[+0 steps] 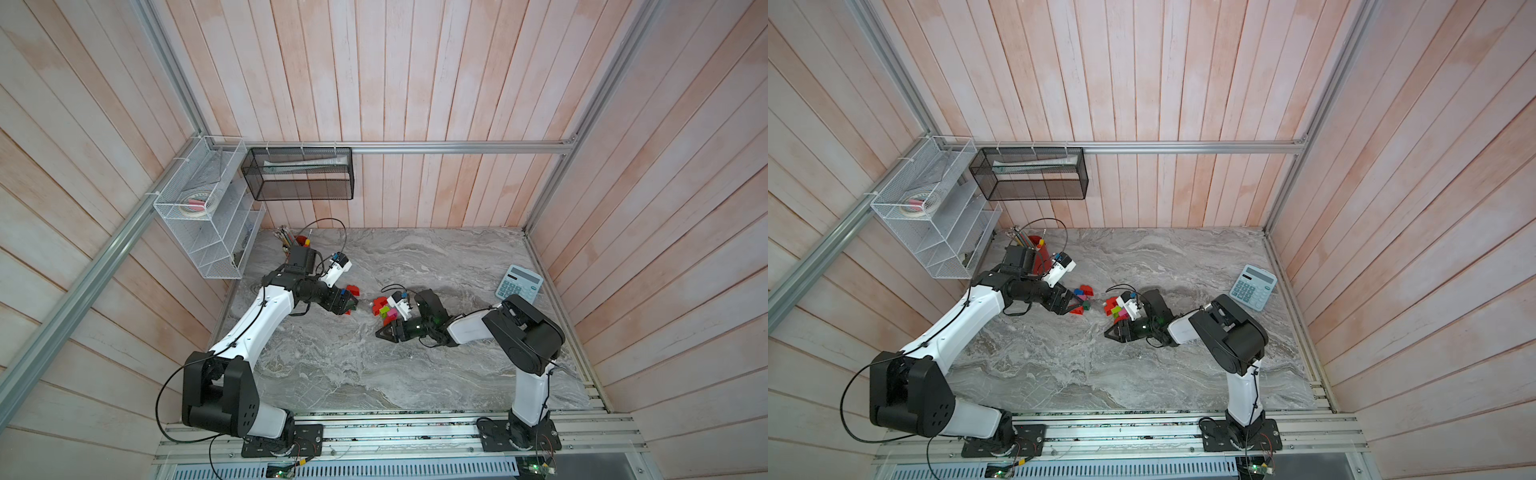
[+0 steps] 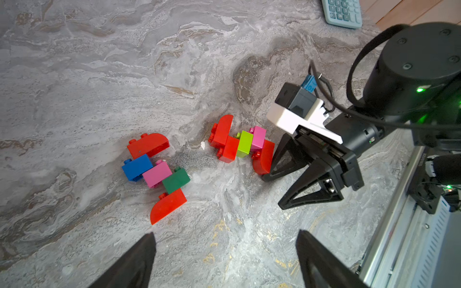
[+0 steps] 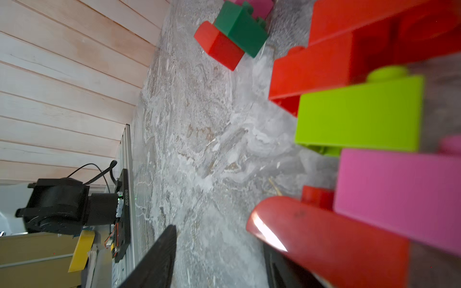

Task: Assemble the letter s with lego
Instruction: Move the lego brick at the center of the board, then reset both arms

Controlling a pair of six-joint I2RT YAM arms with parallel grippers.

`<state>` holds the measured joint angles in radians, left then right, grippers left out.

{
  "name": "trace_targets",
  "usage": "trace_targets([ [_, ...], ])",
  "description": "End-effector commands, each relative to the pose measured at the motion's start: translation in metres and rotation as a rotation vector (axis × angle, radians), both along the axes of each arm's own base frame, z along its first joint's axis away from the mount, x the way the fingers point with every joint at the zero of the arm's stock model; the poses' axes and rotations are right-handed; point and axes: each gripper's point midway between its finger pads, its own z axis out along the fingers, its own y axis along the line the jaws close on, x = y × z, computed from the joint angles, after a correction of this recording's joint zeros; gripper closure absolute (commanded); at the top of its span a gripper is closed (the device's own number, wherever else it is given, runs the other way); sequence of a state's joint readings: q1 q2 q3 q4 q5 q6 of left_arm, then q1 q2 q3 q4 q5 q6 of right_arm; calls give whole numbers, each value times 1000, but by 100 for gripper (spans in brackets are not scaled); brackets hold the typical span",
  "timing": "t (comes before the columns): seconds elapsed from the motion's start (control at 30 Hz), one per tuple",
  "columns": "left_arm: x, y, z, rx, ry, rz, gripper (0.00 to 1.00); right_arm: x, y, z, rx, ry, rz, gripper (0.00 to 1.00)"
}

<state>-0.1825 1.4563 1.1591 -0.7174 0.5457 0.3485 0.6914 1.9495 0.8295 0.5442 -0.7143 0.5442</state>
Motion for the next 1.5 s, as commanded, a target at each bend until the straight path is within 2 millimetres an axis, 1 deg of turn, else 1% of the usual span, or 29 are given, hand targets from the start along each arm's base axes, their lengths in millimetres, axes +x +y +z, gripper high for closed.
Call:
trace_targets([
  [0.0,-2,4,7,-9,-33,-7,8,13,-2,-19,-83,-11,-40,42],
  [0.13,1,6,10,-23,-46,-3,8,24,5,-18,-71,-22,-36,42],
  [0.33,3,6,8,-26,-43,-4,8,43,12,-15,-62,-37,-55,42],
  [0.4,5,7,8,-25,-44,-5,8,46,16,-13,-54,-37,-46,42],
  [0.57,8,9,7,-18,-45,7,8,47,28,-1,-22,-72,-12,42],
  [0.7,9,11,6,-16,-49,11,8,46,30,5,-4,-92,3,42],
  [0.73,10,11,6,-16,-50,13,8,46,31,9,5,-97,12,42],
  [0.8,10,13,6,-10,-50,18,8,46,31,22,41,-114,20,42],
  [0.9,13,20,3,9,-59,60,8,43,20,48,82,-157,18,42],
  [1.0,21,41,-4,42,-80,184,8,44,-8,72,78,-202,-14,40],
  [1.07,27,63,-11,63,-96,314,8,51,-38,83,46,-240,-57,37],
  [1.13,30,77,-13,55,-125,415,7,60,-72,85,-8,-279,-111,34],
  [1.23,34,99,-25,65,-178,565,3,75,-124,92,-69,-346,-195,28],
  [1.27,35,104,-28,63,-199,599,2,81,-142,95,-89,-377,-230,27],
  [1.37,37,119,-37,62,-245,699,0,95,-188,101,-141,-443,-323,23],
  [1.47,40,131,-41,67,-315,764,0,108,-235,101,-203,-498,-444,20],
])
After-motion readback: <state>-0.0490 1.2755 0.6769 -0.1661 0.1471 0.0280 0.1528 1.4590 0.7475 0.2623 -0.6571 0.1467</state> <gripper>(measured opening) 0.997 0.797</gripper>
